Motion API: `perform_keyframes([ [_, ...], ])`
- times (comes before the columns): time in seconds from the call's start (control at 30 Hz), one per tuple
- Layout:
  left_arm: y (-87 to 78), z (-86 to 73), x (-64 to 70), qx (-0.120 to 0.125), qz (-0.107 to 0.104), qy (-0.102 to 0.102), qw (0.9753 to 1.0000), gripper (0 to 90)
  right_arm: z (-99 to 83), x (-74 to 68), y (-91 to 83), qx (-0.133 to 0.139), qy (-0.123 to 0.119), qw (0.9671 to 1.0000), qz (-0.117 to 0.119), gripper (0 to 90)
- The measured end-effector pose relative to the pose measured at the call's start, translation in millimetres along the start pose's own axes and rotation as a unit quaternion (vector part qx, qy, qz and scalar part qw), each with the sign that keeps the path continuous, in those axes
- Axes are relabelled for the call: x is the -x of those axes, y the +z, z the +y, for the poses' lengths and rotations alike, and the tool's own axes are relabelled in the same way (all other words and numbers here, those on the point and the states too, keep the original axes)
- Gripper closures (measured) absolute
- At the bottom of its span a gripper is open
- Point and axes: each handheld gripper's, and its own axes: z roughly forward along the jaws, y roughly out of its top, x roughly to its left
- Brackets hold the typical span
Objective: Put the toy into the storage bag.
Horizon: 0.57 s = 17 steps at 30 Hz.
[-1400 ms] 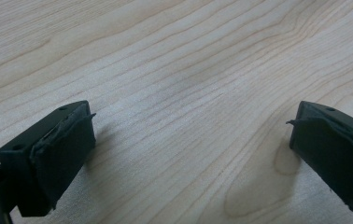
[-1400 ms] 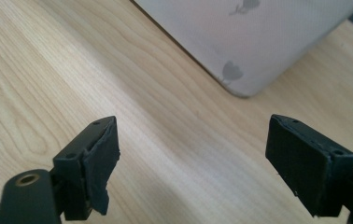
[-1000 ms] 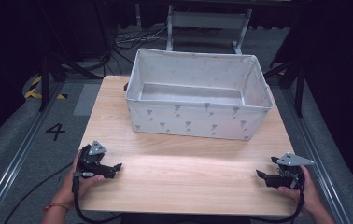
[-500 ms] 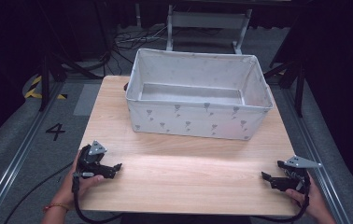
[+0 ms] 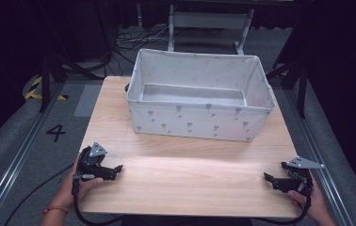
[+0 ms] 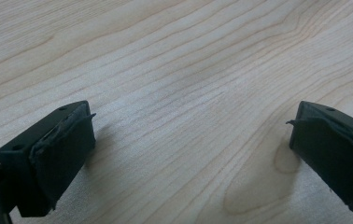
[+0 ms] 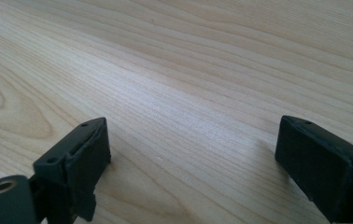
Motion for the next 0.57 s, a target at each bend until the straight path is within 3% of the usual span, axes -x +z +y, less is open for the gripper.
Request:
perform_keyframes([
  [0.33,0.1,0.3,-0.4,-0.001,-0.001,-0.001,1.0000,0.3,0.8,0.5,1.6,-0.006,0.006,0.9999,-0.009,5.2],
  [0.57,2.3,2.8,-1.8,-0.001,0.009,-0.011,0.9999,0.2,0.8,0.6,1.6,-0.006,0.006,0.9999,-0.009,5.1],
])
